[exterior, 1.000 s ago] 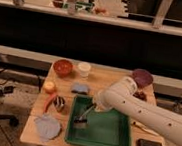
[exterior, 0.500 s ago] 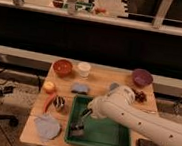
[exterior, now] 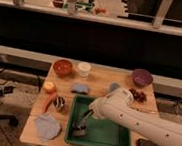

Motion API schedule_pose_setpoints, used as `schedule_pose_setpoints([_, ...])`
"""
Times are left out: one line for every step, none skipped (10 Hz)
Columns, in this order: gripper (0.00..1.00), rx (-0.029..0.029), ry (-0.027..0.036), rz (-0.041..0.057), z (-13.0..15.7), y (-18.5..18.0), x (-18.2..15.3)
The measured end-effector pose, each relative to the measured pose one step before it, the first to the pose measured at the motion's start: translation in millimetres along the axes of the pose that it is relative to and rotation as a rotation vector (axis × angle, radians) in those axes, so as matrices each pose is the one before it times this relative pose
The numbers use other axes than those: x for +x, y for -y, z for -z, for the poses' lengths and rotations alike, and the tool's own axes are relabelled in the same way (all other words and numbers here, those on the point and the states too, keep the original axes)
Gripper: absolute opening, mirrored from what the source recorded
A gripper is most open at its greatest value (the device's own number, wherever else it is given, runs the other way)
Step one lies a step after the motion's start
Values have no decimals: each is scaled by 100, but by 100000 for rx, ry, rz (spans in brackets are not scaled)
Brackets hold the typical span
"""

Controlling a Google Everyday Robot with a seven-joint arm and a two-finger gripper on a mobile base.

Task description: Wipe tray with brush

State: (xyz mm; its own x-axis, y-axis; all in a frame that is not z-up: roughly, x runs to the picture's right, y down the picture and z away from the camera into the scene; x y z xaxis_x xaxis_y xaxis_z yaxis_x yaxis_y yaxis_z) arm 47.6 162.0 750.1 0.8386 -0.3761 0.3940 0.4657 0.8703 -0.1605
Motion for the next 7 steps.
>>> schedule_pose_setpoints([0, 446, -1361, -775, 118, 362, 1025])
schedule_pose_setpoints([0, 473, -1246, -278, 373, 386, 796])
schedule_pose_setpoints([0, 419, -2119, -203, 649, 309, 1474])
schedule_pose_setpoints([0, 18, -1485, -51, 492, -3, 953])
schedule_pose_setpoints([0, -568, -1161, 358, 268, -151, 508])
schedule_pose_setpoints([0, -1100, -805, 982, 128, -86, 100])
schedule_pose_setpoints([0, -864, -263, 1024, -81, -212, -120])
